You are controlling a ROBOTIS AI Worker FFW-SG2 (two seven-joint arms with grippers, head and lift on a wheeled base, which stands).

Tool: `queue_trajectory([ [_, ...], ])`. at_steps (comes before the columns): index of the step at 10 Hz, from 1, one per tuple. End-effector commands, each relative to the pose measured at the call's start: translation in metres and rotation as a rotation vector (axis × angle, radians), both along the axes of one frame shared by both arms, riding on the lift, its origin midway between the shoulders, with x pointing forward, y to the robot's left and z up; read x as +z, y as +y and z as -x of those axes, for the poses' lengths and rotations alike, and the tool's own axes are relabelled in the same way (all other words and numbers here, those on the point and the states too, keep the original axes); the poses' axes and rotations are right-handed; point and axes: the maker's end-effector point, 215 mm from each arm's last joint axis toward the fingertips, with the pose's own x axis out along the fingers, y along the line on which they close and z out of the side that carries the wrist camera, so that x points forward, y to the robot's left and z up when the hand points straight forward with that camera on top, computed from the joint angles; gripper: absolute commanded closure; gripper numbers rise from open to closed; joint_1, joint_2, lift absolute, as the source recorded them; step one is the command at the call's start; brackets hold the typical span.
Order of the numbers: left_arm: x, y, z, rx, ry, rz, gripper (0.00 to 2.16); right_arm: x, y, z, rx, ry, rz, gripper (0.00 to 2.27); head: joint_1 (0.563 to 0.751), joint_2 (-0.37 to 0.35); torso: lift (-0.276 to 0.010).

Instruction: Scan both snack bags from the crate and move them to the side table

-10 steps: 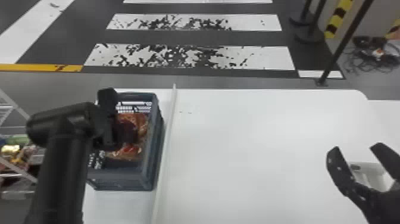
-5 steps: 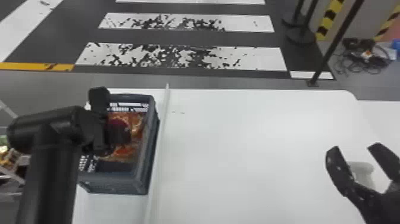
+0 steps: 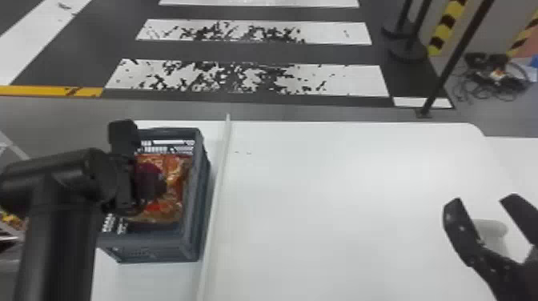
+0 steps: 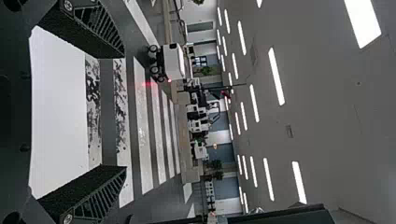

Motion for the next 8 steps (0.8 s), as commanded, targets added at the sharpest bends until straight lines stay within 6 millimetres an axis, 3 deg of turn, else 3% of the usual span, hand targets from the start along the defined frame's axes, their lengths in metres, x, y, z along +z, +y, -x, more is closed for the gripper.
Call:
queue_trajectory([
  [1,0.007,0.003,0.002,0.0,-0.004,-0.004,1.97,0.001,0.001,0.0,0.001,-0.001,-0.001,0.07,0.695,0.049,-0.029],
  [2,0.007,0.002,0.009,0.002,-0.002,0.016,1.97,0.0,0.002,0.0,0.002,-0.001,-0.002,0.07,0.695,0.056,-0.029],
  [5,0.028,-0.027,0.01,-0.06,-0.023,0.012,1.97,0.006,0.0,0.0,0.001,-0.009,-0.008,0.07,0.695,0.039,-0.029],
  [8,0.031,-0.031,0.015,-0.069,-0.019,0.0,1.97,0.007,-0.009,0.001,-0.012,-0.01,-0.013,0.07,0.695,0.002,-0.029],
])
